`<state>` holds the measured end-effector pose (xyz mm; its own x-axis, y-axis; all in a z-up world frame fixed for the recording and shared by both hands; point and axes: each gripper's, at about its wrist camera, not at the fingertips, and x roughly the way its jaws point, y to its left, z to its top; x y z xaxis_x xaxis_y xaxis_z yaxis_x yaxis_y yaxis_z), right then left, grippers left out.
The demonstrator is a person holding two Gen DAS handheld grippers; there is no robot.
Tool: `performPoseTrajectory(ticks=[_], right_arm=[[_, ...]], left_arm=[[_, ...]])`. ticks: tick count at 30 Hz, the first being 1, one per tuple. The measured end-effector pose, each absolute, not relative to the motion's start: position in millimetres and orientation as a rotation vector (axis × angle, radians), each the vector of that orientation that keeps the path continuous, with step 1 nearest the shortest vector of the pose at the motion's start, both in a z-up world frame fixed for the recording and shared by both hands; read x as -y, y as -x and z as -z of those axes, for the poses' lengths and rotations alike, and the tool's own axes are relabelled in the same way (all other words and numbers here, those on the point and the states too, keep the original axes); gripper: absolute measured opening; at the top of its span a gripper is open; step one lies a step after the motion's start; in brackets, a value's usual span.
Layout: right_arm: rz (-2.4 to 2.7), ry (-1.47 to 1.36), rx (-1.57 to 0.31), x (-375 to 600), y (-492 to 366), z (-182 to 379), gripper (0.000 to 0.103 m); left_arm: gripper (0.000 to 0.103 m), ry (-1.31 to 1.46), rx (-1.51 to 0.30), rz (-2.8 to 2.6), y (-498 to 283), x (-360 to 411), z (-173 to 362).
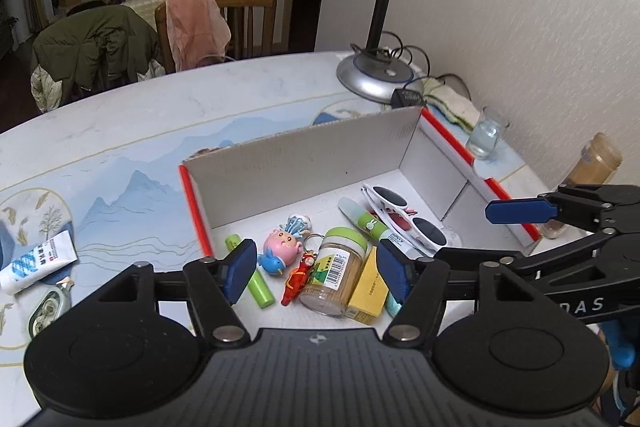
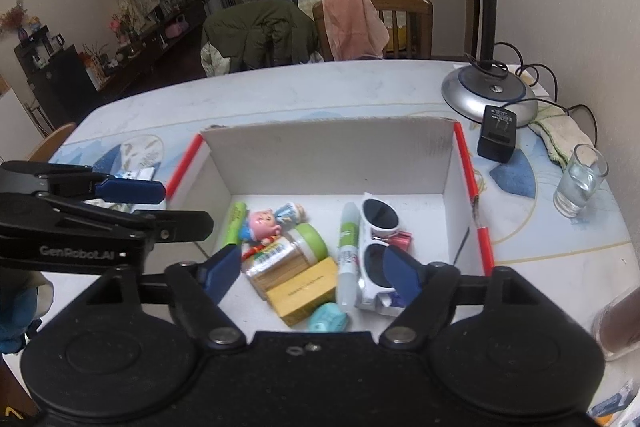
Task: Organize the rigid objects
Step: 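Withdraw both tools from the box back toward the remaining items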
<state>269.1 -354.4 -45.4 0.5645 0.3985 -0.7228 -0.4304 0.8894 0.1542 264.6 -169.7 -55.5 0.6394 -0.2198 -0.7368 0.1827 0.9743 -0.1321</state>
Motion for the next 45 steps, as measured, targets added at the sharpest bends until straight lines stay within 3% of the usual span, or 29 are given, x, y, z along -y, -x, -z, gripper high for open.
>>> performPoseTrajectory(ticks=[3,10,13,22,26,45], right_arm=[[-0.485,0.049,-0.824,347,-262,42,0.086],[-0.471,0.071,-0.814,318,-244,36,0.093],[-0.468,0.065,-0.813,303,-237,33,0.095],[-0.456,0.048,-0.805,247,-216,27,0.098],[-0.449,0.034,-0.814,220,-212,29,0.099],[-0.434,0.044,-0.929,89,-210,67,0.099]], left_arm=[[0.075,0.061,-0.825,0.225,-254,158,50],[0.076,0.081,-0.799,0.225,-240,122,44],[0.084,0.093,-0.798,0.221,-234,102,44],[0.089,0.094,-0.777,0.218,-219,42,41],[0.101,0.1,-0.767,0.207,-216,14,43],[0.102,0.034,-0.794,0.148,-242,-121,84]])
